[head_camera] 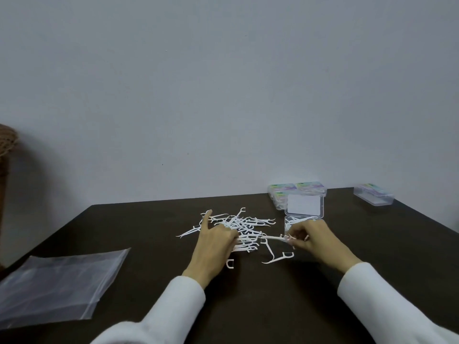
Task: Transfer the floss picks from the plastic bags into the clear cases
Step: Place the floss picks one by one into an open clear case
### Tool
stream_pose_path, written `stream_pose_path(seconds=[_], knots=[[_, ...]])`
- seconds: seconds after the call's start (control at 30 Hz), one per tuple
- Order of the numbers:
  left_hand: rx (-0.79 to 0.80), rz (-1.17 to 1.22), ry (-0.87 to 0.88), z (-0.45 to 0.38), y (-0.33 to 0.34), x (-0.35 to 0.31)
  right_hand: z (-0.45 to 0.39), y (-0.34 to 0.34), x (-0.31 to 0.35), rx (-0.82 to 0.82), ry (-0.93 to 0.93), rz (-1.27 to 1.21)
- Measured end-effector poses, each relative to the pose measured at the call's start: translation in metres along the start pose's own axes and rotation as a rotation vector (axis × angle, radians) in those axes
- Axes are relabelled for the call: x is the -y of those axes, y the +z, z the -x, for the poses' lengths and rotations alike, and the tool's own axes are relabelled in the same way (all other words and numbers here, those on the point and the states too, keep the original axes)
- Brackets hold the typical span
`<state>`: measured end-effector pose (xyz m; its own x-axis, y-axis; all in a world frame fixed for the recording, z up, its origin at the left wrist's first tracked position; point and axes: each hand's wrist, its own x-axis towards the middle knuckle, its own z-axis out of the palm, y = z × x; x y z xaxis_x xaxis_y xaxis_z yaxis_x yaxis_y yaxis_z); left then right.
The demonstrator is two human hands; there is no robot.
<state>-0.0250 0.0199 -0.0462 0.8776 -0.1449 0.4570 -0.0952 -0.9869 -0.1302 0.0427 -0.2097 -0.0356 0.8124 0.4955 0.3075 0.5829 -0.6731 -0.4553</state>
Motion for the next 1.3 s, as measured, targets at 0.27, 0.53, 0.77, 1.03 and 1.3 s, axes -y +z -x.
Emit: stream_pose_path(seconds=[0.27,0.53,0.77,1.03,1.3], knots=[[-0.229,0.329,-0.089,-0.025,0.002,-0.005,-0.003,-0.032,-0.03,-0.223,0.09,-0.076],[-0.29,0.594,-0.155,-0.067,0.002,-0.037,-0.018,-0.035,-0.058,-0.109,0.157,0.045],[-0.179,0.822,-0.155,-0.097,0.018,-0.063,-0.017,-0.039,-0.068,-0.151,0.154,-0.017],[-0.101,0.979,-0.187,-0.117,0.042,-0.094,-0.015,-0.042,-0.07,-0.14,0.116,-0.087],[-0.082,0.743,-0.101,-0.113,0.051,-0.099,-0.014,-0.04,-0.077,-0.146,0.112,-0.078]])
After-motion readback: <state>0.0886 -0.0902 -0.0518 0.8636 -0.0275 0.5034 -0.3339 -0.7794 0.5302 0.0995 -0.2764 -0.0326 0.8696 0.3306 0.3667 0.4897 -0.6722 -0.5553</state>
